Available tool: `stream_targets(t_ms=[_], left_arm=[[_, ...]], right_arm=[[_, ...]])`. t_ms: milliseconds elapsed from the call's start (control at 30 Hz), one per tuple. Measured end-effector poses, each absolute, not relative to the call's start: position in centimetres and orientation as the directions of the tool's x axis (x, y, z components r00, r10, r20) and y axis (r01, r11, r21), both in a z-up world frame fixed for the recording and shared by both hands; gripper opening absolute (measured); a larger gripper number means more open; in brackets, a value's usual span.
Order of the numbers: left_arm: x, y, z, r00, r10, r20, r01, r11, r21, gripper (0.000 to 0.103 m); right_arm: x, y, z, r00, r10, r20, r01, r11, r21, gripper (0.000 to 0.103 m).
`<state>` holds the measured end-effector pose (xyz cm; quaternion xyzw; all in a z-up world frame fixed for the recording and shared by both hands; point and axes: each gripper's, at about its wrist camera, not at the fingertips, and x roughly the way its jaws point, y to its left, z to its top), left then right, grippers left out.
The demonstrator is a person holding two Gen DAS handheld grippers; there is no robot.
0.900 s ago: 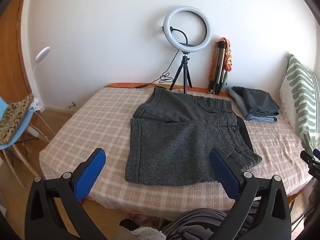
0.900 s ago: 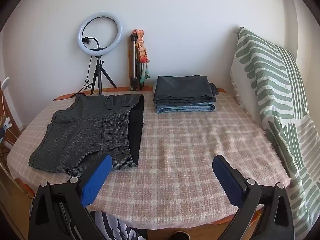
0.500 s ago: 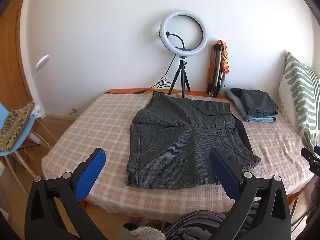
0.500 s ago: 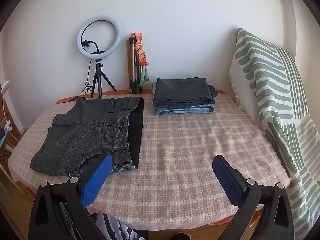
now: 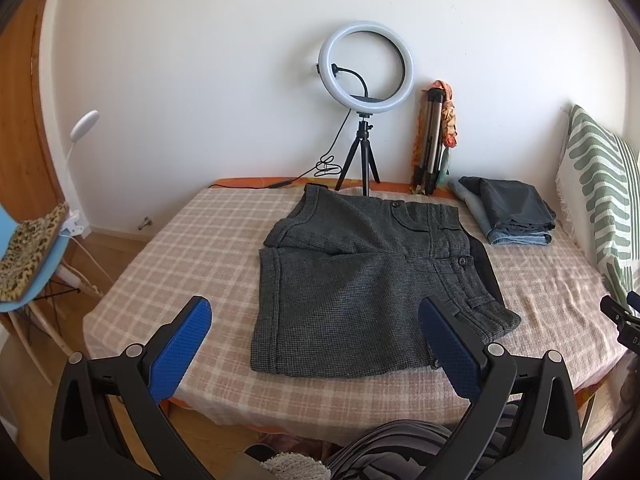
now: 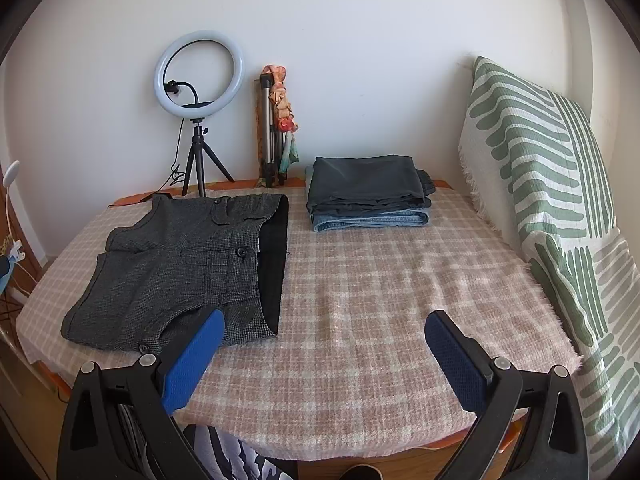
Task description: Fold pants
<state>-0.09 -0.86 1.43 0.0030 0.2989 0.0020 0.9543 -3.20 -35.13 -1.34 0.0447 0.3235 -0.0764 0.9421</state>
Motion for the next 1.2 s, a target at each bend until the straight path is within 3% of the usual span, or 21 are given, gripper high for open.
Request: stream_targets(t_ms=[1200], left_arm=[[-0.58,-1.31,1.39,0.828,0.006,-0.561,0.008,1.0,0.023,0.103]], right_arm=[[-3.34,-34.98,-1.58,0.774,-0.109,-0.623,0.171,0.985,0.04,0.102]])
